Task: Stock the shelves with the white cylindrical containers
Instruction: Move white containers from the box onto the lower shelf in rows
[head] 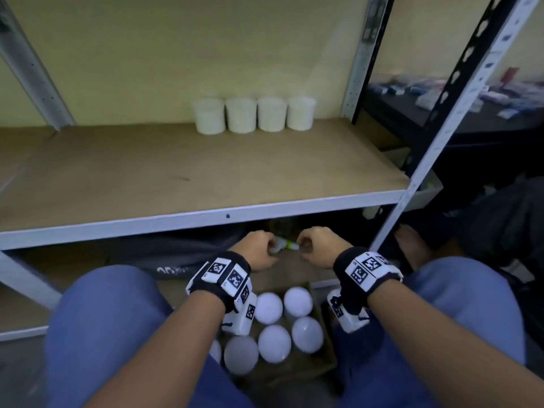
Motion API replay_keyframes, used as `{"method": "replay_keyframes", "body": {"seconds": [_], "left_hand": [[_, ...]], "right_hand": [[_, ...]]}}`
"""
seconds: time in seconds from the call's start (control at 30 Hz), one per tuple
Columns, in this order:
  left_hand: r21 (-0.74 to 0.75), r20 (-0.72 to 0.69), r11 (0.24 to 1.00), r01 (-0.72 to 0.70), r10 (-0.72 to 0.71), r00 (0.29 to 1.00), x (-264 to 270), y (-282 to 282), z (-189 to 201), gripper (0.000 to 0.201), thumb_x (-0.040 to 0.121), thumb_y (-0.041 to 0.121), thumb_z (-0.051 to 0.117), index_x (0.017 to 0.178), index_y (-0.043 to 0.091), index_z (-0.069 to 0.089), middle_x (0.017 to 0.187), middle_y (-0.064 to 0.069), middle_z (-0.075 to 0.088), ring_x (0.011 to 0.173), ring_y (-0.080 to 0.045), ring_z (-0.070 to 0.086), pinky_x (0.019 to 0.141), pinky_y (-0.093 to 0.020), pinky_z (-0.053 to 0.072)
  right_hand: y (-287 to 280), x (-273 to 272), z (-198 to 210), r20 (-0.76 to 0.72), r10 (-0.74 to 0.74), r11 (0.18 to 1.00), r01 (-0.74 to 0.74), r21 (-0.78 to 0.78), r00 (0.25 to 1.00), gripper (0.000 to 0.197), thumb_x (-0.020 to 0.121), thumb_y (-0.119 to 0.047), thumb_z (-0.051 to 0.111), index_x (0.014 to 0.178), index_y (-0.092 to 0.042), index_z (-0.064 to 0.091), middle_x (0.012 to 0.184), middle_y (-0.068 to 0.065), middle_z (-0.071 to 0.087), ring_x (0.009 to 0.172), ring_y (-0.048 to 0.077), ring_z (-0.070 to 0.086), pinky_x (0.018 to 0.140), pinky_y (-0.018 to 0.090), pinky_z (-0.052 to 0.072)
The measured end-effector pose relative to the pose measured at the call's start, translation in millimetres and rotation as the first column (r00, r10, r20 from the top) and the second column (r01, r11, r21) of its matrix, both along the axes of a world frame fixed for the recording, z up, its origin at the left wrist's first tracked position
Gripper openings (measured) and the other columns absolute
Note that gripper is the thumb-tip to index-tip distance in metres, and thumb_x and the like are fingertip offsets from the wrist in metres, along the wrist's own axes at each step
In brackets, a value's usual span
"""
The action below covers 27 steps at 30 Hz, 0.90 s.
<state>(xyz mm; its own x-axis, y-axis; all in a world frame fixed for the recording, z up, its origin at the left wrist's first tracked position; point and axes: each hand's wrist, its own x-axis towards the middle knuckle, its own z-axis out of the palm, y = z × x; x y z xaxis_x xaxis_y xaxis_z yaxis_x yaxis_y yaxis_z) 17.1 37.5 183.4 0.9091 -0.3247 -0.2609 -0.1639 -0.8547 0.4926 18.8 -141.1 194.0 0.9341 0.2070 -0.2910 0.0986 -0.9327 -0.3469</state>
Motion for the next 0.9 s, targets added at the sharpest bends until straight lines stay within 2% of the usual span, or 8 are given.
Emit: {"method": "replay_keyframes", "body": {"seconds": [0.13, 0.23, 0.43, 0.53, 0.73, 0.8, 0.83, 0.9], "left_hand": [[0.040, -0.173, 0.999, 0.007, 0.000, 0.985, 1.2, -7.1, -53.9, 0.038, 0.081, 0.023, 0.066, 0.117, 0.011, 0.061, 0.117, -0.009, 0.064, 0.107, -0.025, 0.061, 0.085, -0.029, 0.048], [0.090, -0.282, 0.996, 0.018, 0.008, 0.959, -1.1, -10.7, -98.2, 0.045, 0.076, 0.029, 0.068, 0.117, 0.013, 0.059, 0.118, -0.010, 0.061, 0.106, -0.029, 0.059, 0.091, -0.036, 0.050], [0.169, -0.349, 0.979, 0.112, -0.047, 0.936, -6.2, -29.4, -171.5, 0.028, 0.082, 0.020, 0.060, 0.109, 0.010, 0.064, 0.119, -0.011, 0.063, 0.102, -0.028, 0.061, 0.086, -0.033, 0.049], [0.219, -0.385, 0.966, 0.137, -0.043, 0.922, -11.2, -37.4, -203.5, 0.047, 0.083, 0.020, 0.065, 0.127, 0.009, 0.052, 0.132, -0.012, 0.050, 0.121, -0.031, 0.051, 0.097, -0.036, 0.043], [0.280, -0.442, 0.941, 0.191, -0.051, 0.896, -43.1, -46.5, -254.5, 0.080, 0.070, 0.037, 0.074, 0.138, 0.023, 0.034, 0.137, -0.009, 0.034, 0.124, -0.042, 0.039, 0.103, -0.052, 0.038], [0.324, -0.333, 0.932, 0.164, -0.050, 0.941, -55.6, -50.8, -267.4, 0.084, 0.060, 0.043, 0.079, 0.132, 0.022, 0.042, 0.131, -0.010, 0.041, 0.111, -0.041, 0.051, 0.093, -0.048, 0.047], [0.351, -0.328, 0.925, 0.144, -0.022, 0.944, -60.0, -53.2, -272.4, 0.081, 0.048, 0.044, 0.083, 0.120, 0.022, 0.054, 0.121, -0.010, 0.050, 0.093, -0.038, 0.060, 0.078, -0.042, 0.053], [0.303, -0.359, 0.949, 0.089, 0.027, 0.933, -61.4, -55.8, -286.2, 0.066, 0.029, 0.038, 0.085, 0.091, 0.023, 0.065, 0.099, -0.006, 0.061, 0.062, -0.030, 0.060, 0.050, -0.030, 0.051]], "right_hand": [[0.2, 1.8, -56.3, -0.156, -0.045, 0.997, 0.035, -0.063, 0.987, 0.044, 0.082, -0.027, 0.067, 0.123, -0.012, 0.061, 0.123, 0.011, 0.063, 0.112, 0.027, 0.061, 0.093, 0.032, 0.051], [1.9, 0.2, -94.5, -0.247, -0.062, 0.994, 0.036, -0.106, 0.967, 0.044, 0.084, -0.026, 0.064, 0.124, -0.008, 0.060, 0.125, 0.012, 0.061, 0.116, 0.029, 0.058, 0.096, 0.034, 0.050], [-6.9, -9.0, -170.5, -0.363, -0.043, 0.976, -0.039, -0.215, 0.931, 0.052, 0.079, -0.032, 0.062, 0.129, -0.019, 0.051, 0.133, 0.007, 0.053, 0.121, 0.030, 0.055, 0.099, 0.037, 0.048], [-14.6, -16.6, -196.2, -0.397, -0.036, 0.959, -0.080, -0.272, 0.917, 0.063, 0.080, -0.036, 0.067, 0.138, -0.022, 0.043, 0.144, 0.007, 0.042, 0.127, 0.031, 0.049, 0.104, 0.039, 0.044], [-13.1, -34.8, -243.8, -0.490, 0.020, 0.932, -0.194, -0.306, 0.871, 0.083, 0.073, -0.043, 0.071, 0.142, -0.030, 0.028, 0.143, 0.006, 0.028, 0.138, 0.043, 0.024, 0.110, 0.054, 0.029], [-7.1, -42.0, -258.0, -0.472, 0.008, 0.927, -0.184, -0.327, 0.882, 0.081, 0.075, -0.048, 0.067, 0.143, -0.034, 0.027, 0.145, 0.007, 0.024, 0.135, 0.045, 0.025, 0.107, 0.053, 0.031], [-4.2, -45.1, -262.1, -0.433, 0.008, 0.921, -0.175, -0.348, 0.901, 0.072, 0.079, -0.045, 0.064, 0.142, -0.034, 0.031, 0.144, 0.008, 0.025, 0.129, 0.044, 0.033, 0.103, 0.051, 0.037], [-0.1, -49.1, -270.1, -0.349, -0.002, 0.913, -0.140, -0.382, 0.937, 0.053, 0.088, -0.036, 0.055, 0.138, -0.033, 0.040, 0.142, 0.009, 0.031, 0.114, 0.039, 0.046, 0.095, 0.045, 0.043]]}}
